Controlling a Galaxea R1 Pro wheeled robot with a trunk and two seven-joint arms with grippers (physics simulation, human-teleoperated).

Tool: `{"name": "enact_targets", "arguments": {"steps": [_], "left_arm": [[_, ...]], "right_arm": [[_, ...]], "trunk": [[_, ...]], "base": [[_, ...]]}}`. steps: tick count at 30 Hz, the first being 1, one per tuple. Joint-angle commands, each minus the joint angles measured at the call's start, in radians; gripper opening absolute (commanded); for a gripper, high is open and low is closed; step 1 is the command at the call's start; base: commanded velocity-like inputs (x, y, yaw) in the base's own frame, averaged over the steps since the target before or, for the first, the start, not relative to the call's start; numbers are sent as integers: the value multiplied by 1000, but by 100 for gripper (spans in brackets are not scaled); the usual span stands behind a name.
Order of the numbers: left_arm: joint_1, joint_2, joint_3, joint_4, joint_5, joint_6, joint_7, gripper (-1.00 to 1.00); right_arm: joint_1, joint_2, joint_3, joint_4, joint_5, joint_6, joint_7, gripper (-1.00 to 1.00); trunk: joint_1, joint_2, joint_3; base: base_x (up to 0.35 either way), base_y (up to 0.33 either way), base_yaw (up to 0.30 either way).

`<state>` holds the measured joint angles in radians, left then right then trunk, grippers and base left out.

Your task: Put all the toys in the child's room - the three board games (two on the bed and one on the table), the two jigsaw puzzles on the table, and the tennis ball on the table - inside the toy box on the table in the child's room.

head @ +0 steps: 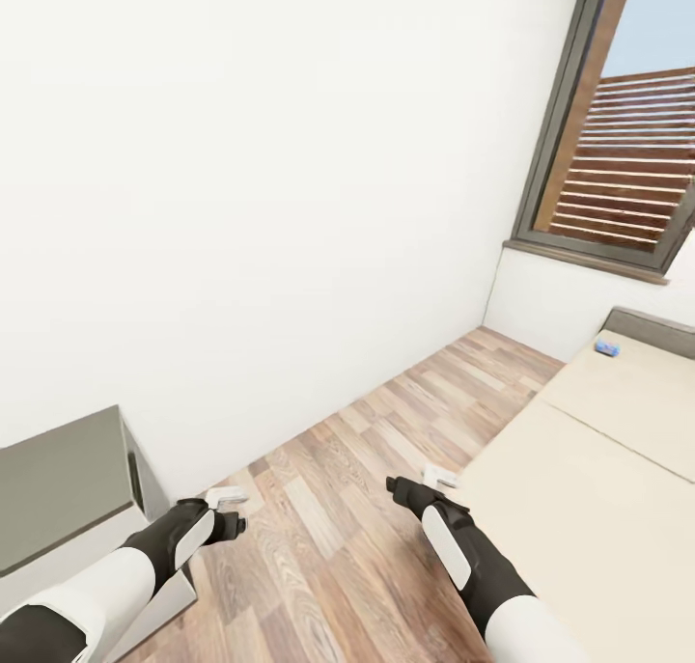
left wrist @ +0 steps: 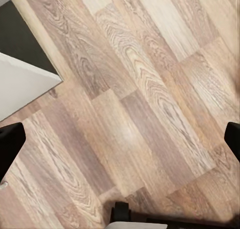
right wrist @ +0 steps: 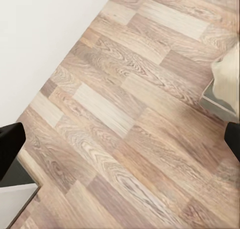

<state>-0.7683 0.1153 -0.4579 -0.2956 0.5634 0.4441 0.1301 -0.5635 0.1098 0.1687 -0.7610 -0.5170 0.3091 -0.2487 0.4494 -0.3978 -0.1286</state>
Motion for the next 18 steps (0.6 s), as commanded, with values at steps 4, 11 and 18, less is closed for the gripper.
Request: {"name": "enact_targets", "arguments": {"steps": [4, 11, 18], "left_arm": [[0, 1, -7, -3, 11, 5, 8, 100], [0, 1, -8, -3, 10, 5, 8, 100], [0, 1, -7, -3, 11, 5, 8, 100]], "right_arm": [[-1, 0, 4, -1, -9, 2, -9, 100], [-1, 1, 5, 0, -9, 2, -9, 100], [-1, 1, 5, 0, -9, 2, -9, 100]], "trunk": [[1, -2, -2], [1, -2, -2], [1, -2, -2]], "base": [[0, 0, -281], [0, 0, -281], [0, 0, -281]]}}
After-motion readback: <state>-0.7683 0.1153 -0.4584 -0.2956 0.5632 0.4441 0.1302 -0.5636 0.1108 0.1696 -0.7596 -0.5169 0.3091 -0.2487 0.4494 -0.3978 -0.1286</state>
